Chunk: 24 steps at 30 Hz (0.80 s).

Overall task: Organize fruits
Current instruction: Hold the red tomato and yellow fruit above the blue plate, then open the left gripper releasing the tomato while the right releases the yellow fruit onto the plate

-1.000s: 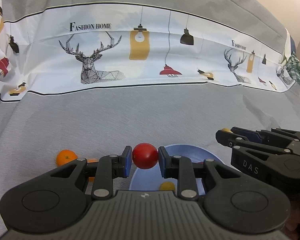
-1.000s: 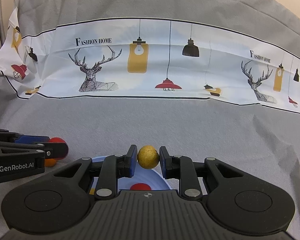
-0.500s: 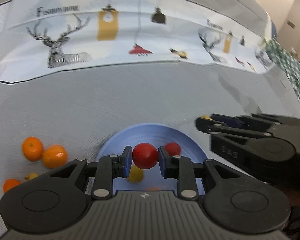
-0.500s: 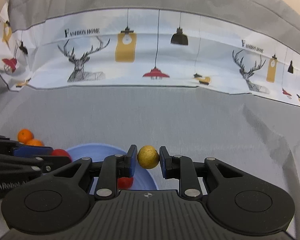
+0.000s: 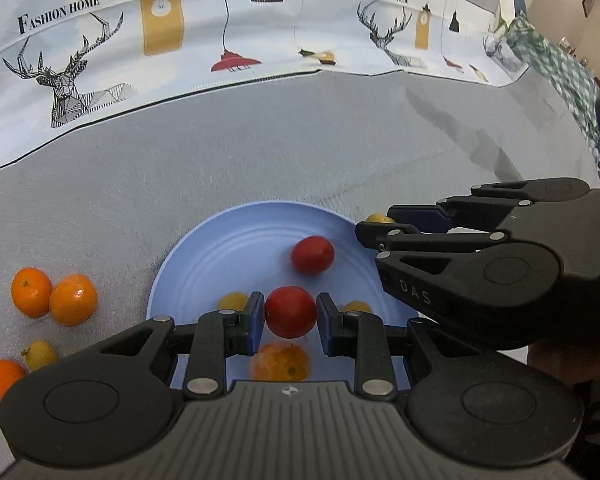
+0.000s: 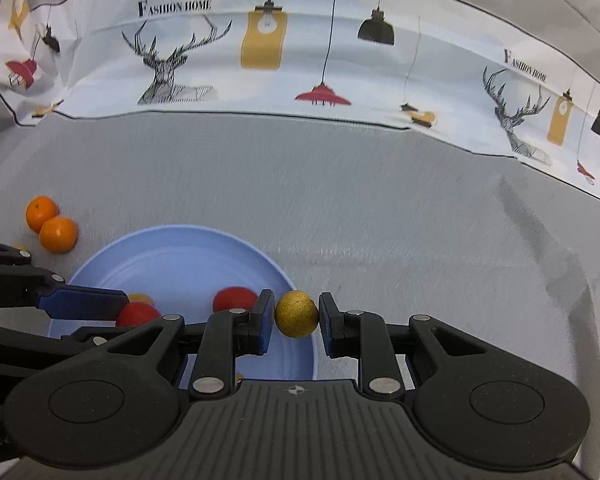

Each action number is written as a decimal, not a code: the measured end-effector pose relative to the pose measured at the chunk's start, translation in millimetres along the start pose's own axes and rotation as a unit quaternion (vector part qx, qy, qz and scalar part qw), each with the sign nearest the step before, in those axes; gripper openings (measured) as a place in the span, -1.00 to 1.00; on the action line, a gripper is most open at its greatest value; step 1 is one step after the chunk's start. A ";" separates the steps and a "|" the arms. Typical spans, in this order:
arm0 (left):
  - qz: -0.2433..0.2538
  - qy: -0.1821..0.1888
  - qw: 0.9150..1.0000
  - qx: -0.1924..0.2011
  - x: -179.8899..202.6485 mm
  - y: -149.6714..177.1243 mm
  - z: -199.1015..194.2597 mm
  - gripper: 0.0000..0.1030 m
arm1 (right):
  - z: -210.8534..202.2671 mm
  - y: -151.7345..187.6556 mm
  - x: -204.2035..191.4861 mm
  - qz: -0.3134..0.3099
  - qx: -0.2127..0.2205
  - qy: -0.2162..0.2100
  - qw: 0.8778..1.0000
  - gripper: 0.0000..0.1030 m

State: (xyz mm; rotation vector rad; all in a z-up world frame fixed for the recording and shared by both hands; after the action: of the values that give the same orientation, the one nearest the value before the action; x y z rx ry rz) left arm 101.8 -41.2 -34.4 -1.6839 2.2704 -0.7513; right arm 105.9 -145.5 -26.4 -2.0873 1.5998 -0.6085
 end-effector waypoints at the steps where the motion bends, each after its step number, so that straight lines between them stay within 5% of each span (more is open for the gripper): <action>1: 0.001 0.000 1.000 -0.001 -0.2 0.4 0.1 -0.40 | 0.9 0.4 -0.4 0.000 -0.003 0.000 1.000 -0.52; 24: 0.005 -0.003 1.000 -0.006 0.0 -0.4 -0.6 -0.40 | 8.7 2.3 -2.8 -0.006 -0.025 -0.003 1.000 -0.52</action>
State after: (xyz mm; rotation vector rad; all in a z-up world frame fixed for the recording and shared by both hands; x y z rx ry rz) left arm 101.8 -41.1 -33.8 -1.6769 2.2816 -0.7303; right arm 108.5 -142.7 -35.1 -2.1330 1.6169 -0.5717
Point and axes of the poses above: each gripper's, at about its wrist camera, not at the fingertips, and z roughly the way its jaws point, x to its right, y to its underside, the point moved 1 cm from there along z, roughly the way its jaws point
